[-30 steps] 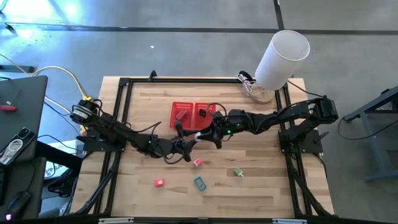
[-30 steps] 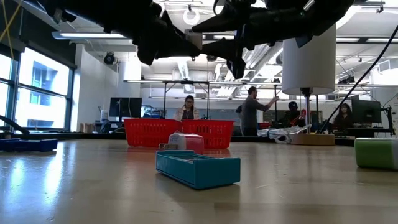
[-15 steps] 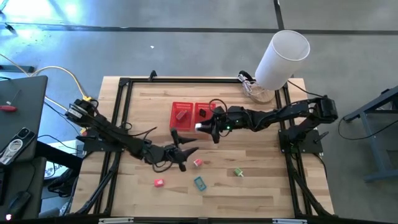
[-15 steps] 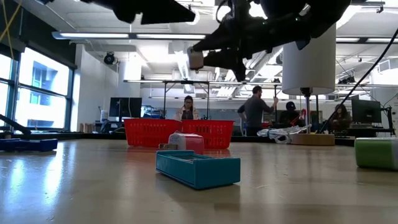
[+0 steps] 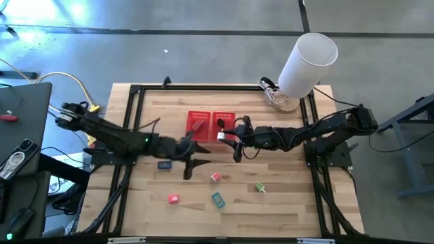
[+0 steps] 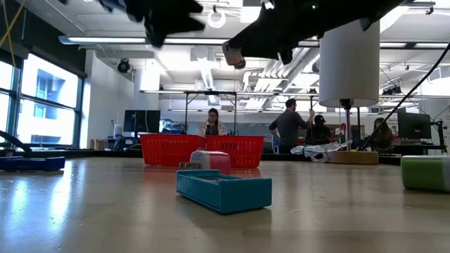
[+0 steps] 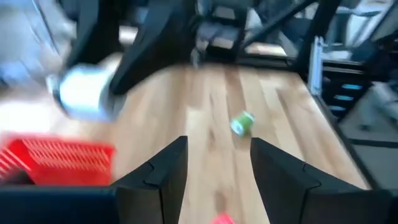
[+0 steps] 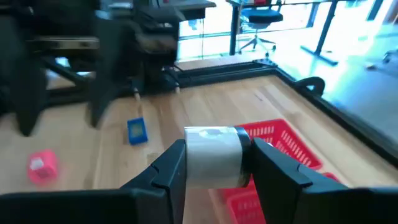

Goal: Pick & Place Office items
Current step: Put the white charger adapter into the left red bin

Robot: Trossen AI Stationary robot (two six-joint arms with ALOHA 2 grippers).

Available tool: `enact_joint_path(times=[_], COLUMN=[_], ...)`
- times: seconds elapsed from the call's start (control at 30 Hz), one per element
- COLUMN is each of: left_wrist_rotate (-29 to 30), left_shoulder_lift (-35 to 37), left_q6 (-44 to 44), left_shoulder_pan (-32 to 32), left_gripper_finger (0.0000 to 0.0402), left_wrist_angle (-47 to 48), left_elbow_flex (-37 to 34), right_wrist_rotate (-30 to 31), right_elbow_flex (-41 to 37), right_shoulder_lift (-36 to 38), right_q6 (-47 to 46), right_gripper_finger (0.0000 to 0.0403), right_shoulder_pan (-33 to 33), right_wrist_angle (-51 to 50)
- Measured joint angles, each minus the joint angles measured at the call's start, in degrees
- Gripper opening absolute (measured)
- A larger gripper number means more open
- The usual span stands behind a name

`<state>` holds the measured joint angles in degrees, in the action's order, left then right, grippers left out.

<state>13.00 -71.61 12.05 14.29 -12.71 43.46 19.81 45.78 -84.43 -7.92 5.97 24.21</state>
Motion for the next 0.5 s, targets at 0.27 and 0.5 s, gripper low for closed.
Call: enact_joint_path(times=[0.27,0.5], left_wrist_rotate=[-18.80,-20.43], left_shoulder_lift=[-4.57,-8.69], left_q6=[8.42,10.13], left_shoulder_pan=[-10.04,-13.24], left_gripper_finger=[0.0165,0.0166], left_wrist_angle=[1.43,-1.30], left_elbow_flex=[-0.09,-0.09], right_wrist_rotate=[5.79,5.79], right_elbow_flex=[0.00,0.00], right_shoulder_lift=[0.44,0.44], right_q6=[4.71,4.81], right_gripper_finger=[0.0135,0.0135], right_shoulder_pan=[3.70,3.92], right_wrist_angle=[-0.18,-0.85])
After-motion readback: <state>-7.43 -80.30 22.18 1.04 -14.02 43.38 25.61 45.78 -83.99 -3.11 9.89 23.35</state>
